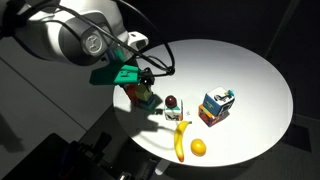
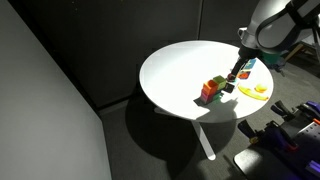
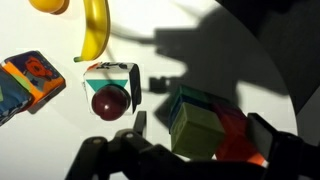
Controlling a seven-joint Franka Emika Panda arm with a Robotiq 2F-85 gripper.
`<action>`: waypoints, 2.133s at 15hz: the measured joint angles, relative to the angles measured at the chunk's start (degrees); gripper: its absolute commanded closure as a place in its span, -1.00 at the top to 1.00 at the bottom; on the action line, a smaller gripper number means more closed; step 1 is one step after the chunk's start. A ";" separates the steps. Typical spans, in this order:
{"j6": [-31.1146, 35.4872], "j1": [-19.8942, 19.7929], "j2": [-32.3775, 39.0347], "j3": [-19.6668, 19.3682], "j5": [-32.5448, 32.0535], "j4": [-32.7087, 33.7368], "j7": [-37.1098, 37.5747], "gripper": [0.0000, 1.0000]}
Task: Put the yellow block on the table
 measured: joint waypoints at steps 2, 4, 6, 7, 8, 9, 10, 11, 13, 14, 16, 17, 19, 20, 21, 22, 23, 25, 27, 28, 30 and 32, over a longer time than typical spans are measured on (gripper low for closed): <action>1.99 0.25 2.26 -0.01 -0.63 0.79 2.93 1.00; 3.37 0.94 4.26 -0.12 -1.25 1.78 6.18 1.00; 4.10 2.23 5.82 -0.59 -1.90 2.85 9.30 1.00; 4.40 2.99 6.42 -0.95 -2.22 3.30 10.74 1.00; 4.61 3.83 6.94 -1.43 -2.58 3.73 11.98 1.00; 4.78 4.66 7.40 -1.93 -3.06 4.17 13.23 1.00; 4.88 5.40 7.81 -2.39 -3.31 4.54 14.19 1.00; 4.94 6.03 8.16 -2.78 -3.42 4.89 14.93 1.00; 4.99 7.09 8.78 -3.68 -3.62 5.64 16.07 1.00; 5.03 7.48 9.09 -4.09 -3.70 5.98 16.59 1.00; 5.04 7.96 9.72 -4.72 -3.76 6.65 17.43 1.00; 5.04 8.00 10.02 -4.87 -3.76 6.95 17.77 1.00; 5.04 8.00 10.60 -5.06 -3.76 7.42 18.13 1.00; 5.04 8.00 10.88 -5.14 -3.76 7.62 18.24 1.00; 5.04 8.00 11.12 -5.20 -3.76 7.77 18.38 1.00; 5.04 8.00 11.35 -5.20 -3.76 7.92 18.56 1.00; 5.04 8.00 11.54 -5.20 -3.76 8.05 18.74 1.00; 5.04 8.00 11.93 -5.21 -3.76 8.37 19.00 1.00; 5.04 8.00 12.40 -5.21 -3.76 8.73 19.17 1.00; 5.04 8.00 12.63 -5.21 -3.76 8.90 19.20 1.00; 5.04 8.00 12.97 -5.21 -3.76 9.15 19.22 1.00; 5.04 8.00 13.25 -5.21 -3.76 9.33 19.23 1.00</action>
